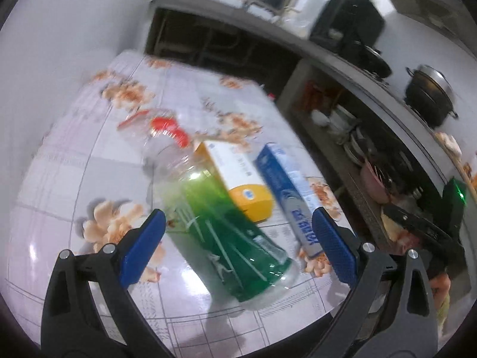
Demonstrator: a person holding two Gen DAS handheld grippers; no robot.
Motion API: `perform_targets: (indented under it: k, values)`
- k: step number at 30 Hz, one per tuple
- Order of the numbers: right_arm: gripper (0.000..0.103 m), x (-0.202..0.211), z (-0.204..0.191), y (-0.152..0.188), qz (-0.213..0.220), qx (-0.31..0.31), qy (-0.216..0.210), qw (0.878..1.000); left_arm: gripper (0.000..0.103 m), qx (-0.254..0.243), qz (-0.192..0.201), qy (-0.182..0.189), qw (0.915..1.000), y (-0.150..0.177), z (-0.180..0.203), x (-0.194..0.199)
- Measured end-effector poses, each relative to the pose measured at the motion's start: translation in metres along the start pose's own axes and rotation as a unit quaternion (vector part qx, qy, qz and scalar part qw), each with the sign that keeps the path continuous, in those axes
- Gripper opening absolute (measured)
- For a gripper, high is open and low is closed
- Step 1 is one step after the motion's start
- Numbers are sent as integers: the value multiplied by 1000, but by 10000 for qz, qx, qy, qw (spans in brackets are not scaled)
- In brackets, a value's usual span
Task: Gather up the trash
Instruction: 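Move both tools back to the table toward the green bottle, then grasp the green drink bottle with the right tool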
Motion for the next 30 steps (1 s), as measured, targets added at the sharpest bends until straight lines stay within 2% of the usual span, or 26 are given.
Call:
perform_targets:
  k: [3, 5, 7, 10, 12, 16, 22, 27, 29, 30]
  values:
    - [96, -7, -32, -4, -71, 51, -564, 9984, 94, 467, -75, -68, 9989, 2, -20, -5]
    - [94, -13, -62, -3, -198, 171, -1122, 9933, 94, 672, -23, -283, 9973, -1, -37, -6]
    - [90, -26, -94, 2, -464, 382, -1543, 9862, 94, 629, 55, -691, 9956, -6, -52, -4]
    - [82, -53, -138, 14, -906, 774, -1891, 9747, 94, 384, 255, -1166, 9921, -15, -65, 3]
    - [80, -72, -166, 23, -1197, 987, -2072, 9659, 94, 325, 371, -1312, 9901, -21, -70, 9]
    - [75, -107, -213, 42, -1643, 1496, -2149, 9510, 94, 460, 404, -1583, 9855, -25, -87, 15]
    - [69, -135, -234, 68, -2034, 2110, -1797, 9391, 94, 614, 340, -1703, 9829, -22, -108, 15]
    - [67, -141, -240, 74, -2066, 2434, -1628, 9336, 94, 663, 292, -1705, 9827, -20, -112, 10]
    - [60, -141, -241, 75, -2041, 2562, -1552, 9320, 94, 693, 276, -1703, 9826, -19, -113, 9]
    - [60, -140, -241, 75, -2021, 2626, -1504, 9314, 94, 706, 280, -1703, 9825, -18, -114, 9]
Point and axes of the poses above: each gripper's, at about its wrist camera, not at the fingertips, and x roughly against the way its jaws point, z to its right, y to its underside, the point moved 9 cm from there along -x, roughly the way its jaws point, and after that the axes turned 7 degrees about z, right-handed, at the moved point
